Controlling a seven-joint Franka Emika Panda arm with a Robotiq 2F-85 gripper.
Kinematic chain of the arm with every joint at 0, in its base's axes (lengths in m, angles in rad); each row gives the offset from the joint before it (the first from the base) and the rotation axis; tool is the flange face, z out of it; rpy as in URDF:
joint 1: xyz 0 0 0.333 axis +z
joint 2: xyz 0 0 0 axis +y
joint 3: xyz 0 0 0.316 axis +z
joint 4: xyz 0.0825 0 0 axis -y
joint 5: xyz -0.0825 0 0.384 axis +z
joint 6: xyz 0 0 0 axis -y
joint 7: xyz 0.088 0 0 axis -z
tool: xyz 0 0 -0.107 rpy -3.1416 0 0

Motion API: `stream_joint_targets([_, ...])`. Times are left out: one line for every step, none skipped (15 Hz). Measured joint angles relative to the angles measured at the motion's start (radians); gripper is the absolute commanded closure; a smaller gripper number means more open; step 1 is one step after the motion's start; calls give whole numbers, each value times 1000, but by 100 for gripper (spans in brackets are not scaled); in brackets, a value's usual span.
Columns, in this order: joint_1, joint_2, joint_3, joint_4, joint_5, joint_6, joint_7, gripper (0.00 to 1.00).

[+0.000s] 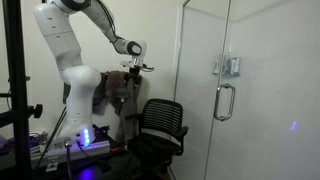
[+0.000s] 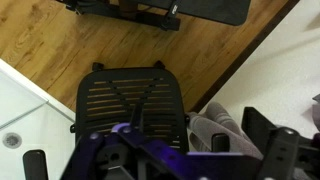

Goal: Open the bathing room door

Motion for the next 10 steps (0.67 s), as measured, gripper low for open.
stream_joint_targets([0,0,0,0,0,0,0,0])
stream_joint_targets([0,0,0,0,0,0,0,0])
stream_joint_targets([0,0,0,0,0,0,0,0])
stream_joint_targets([0,0,0,0,0,0,0,0])
stream_joint_targets([0,0,0,0,0,0,0,0])
stream_joint_targets([0,0,0,0,0,0,0,0])
stream_joint_targets([-2,-1,0,0,0,3,1,0])
stream_joint_targets([-6,-4,0,-9,2,32,5,0])
stream_joint_targets([-12,-14,-3,-37,12,94,12,0])
stream_joint_targets([-20,-29,-8,-85,27,169,16,0])
